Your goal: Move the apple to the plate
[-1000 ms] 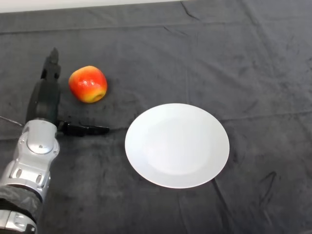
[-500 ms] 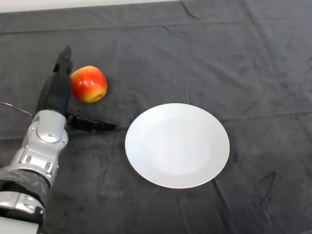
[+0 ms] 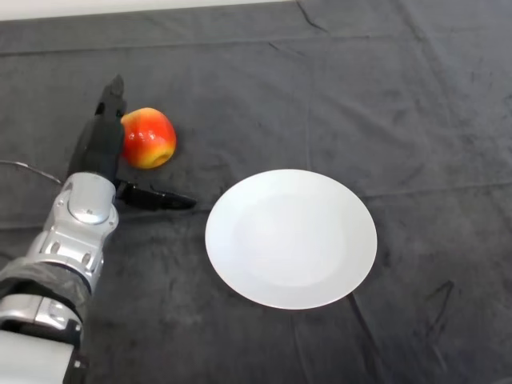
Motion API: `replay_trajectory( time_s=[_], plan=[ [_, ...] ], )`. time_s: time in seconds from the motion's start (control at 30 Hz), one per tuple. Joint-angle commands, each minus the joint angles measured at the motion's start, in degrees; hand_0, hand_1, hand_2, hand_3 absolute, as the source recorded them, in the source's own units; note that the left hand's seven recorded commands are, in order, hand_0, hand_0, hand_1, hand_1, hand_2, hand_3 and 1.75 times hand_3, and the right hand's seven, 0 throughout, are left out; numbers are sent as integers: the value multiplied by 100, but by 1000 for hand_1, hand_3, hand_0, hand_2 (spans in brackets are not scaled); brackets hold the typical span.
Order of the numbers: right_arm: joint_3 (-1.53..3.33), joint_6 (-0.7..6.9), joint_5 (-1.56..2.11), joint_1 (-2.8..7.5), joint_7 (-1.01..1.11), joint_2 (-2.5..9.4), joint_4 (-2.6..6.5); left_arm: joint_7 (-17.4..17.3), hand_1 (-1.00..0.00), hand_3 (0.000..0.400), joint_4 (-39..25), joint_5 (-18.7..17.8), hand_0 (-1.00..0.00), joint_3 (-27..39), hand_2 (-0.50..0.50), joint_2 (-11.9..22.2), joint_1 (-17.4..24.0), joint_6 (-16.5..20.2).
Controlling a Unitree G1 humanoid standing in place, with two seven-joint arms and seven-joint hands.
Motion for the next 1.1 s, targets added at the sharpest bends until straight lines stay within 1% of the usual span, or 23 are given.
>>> replay_trajectory(
  time_s=[0.03,0.67,0.73,0.77,0.8,0.83,0.87,0.9,0.93,0.97,1.1],
  plan=[
    [11,39,2,109,-1,-24,136,-61,0,0,260,9,0,-29,0,37,-454,-48],
    [11,26,1,93,-9,-24,168,-19,0,0,460,2,0,39,0,36,-533,107],
    [11,25,1,92,-10,-24,171,-13,0,28,468,12,-71,34,-35,31,-539,124],
    [12,24,1,91,-10,-24,172,-11,-247,122,471,17,-306,31,-29,30,-541,129],
    [12,24,1,91,-10,-24,173,-9,-322,151,474,23,-376,28,-27,29,-542,134],
    [12,23,1,90,-10,-24,174,-9,-541,245,476,28,-612,24,-35,28,-543,138],
    [12,23,1,90,-11,-24,175,-9,-753,353,478,33,-882,21,-65,28,-544,142],
    [12,22,1,89,-11,-24,176,-10,-878,400,480,39,-1000,17,-61,28,-544,145],
    [12,22,1,89,-11,-24,177,-11,-878,400,482,44,-1000,14,-61,29,-545,148],
    [12,21,1,88,-11,-24,178,-13,-1000,400,484,50,-1000,10,0,30,-545,150],
    [12,20,2,87,-12,-24,181,-18,-1000,400,489,73,-1000,-8,0,30,-539,154]
  ],
)
